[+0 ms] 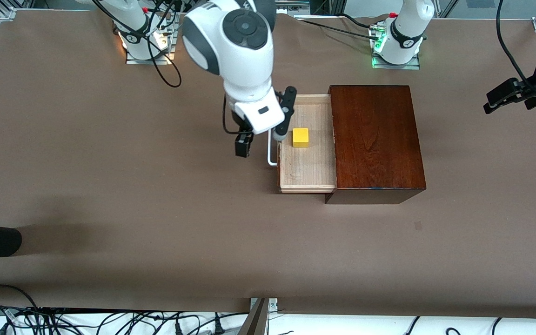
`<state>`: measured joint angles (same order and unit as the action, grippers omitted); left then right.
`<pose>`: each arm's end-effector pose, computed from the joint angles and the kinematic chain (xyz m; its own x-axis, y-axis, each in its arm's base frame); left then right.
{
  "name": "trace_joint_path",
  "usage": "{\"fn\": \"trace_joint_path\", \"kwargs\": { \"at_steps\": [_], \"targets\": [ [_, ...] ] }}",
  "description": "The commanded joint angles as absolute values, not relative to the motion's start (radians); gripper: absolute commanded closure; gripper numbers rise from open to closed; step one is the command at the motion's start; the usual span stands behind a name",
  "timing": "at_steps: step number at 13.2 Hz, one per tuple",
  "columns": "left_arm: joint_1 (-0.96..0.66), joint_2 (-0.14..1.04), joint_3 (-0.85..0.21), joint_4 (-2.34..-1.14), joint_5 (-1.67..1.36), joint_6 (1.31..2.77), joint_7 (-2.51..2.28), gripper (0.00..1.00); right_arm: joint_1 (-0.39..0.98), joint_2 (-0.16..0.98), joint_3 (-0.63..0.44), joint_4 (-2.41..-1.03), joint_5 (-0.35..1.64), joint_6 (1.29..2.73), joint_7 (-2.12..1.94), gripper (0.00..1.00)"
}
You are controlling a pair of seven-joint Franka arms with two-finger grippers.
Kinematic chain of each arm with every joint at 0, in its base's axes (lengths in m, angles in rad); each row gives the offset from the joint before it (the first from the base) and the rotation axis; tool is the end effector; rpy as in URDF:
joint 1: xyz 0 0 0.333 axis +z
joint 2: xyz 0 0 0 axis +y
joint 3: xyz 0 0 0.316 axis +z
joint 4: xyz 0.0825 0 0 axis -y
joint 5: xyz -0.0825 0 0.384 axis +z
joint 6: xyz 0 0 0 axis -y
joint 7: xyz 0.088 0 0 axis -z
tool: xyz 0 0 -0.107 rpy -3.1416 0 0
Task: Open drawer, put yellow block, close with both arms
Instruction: 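Raise the right gripper away while the left gripper reaches the drawer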
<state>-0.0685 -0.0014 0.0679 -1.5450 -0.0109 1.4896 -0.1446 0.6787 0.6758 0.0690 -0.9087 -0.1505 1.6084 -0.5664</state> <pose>0.5458 -0.0015 0.6304 0.9882 0.1426 -0.0550 0.1430 -0.9897 0.0031 0.5635 0.4762 0.5015 0.2670 0.9630 -0.0365 0.9594 -0.2621 0.1038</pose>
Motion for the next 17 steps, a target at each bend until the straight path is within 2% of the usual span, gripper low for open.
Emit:
{"fn": "trace_joint_path", "kwargs": {
  "at_steps": [1, 2, 5, 8, 17],
  "targets": [
    [-0.078, 0.026, 0.060, -1.516, -0.014, 1.482, -0.123, 0.00, 0.638, 0.632, 0.051, -0.969, -0.134, 1.589, -0.541, 0.00],
    [-0.084, 0.034, 0.057, -1.516, -0.015, 1.482, -0.123, 0.00, 0.626, 0.612, 0.032, -1.000, -0.108, 1.595, -0.541, 0.00],
    [-0.110, 0.048, 0.052, -1.516, -0.020, 1.477, -0.124, 0.00, 0.583, 0.478, -0.037, -1.217, -0.031, 1.689, -0.540, 0.00],
    [-0.110, 0.048, 0.011, -1.516, -0.025, 1.477, -0.138, 0.00, 0.499, 0.350, -0.048, -1.383, -0.021, 1.743, -0.476, 0.00],
    [-0.115, 0.104, -0.185, -1.508, -0.083, 1.479, -0.458, 0.00, 0.217, 0.097, -0.054, -1.621, -0.020, 1.738, -0.308, 0.00]
  ]
}}
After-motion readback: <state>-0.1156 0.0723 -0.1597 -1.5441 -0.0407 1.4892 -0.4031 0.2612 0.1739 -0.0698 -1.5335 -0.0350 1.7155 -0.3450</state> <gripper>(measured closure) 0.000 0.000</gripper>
